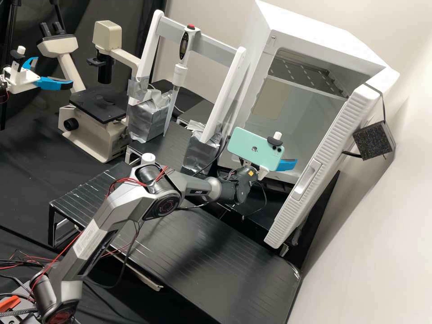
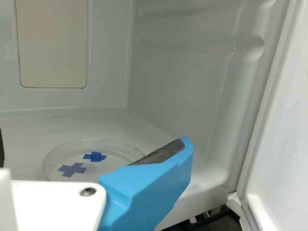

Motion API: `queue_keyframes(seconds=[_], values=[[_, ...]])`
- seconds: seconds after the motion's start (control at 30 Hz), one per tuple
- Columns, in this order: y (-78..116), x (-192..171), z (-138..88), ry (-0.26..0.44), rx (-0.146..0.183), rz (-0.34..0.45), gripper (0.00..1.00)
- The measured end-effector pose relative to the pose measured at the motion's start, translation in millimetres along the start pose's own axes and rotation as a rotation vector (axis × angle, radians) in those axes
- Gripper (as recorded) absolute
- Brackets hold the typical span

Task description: Move the petri dish to the microscope

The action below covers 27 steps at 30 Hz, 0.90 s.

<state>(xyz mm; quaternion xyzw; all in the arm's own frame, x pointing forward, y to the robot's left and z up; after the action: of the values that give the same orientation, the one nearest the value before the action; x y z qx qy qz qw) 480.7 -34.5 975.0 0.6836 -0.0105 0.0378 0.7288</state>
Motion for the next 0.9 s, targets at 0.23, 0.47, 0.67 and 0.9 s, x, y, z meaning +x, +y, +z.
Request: queue_keyframes(seconds=[0.23,0.47,0.67,0.9], values=[[-14.7,4.8,4.9,-0.006,0.011,-0.029,1.00],[-17.3,8.0,7.5,-0.006,0.009,-0.033,1.00],[-11.3,8.8,13.7,-0.011,-0.009,-0.024,1.00],[-3.2,9.3,21.7,-0.039,-0.016,-0.009,1.00]])
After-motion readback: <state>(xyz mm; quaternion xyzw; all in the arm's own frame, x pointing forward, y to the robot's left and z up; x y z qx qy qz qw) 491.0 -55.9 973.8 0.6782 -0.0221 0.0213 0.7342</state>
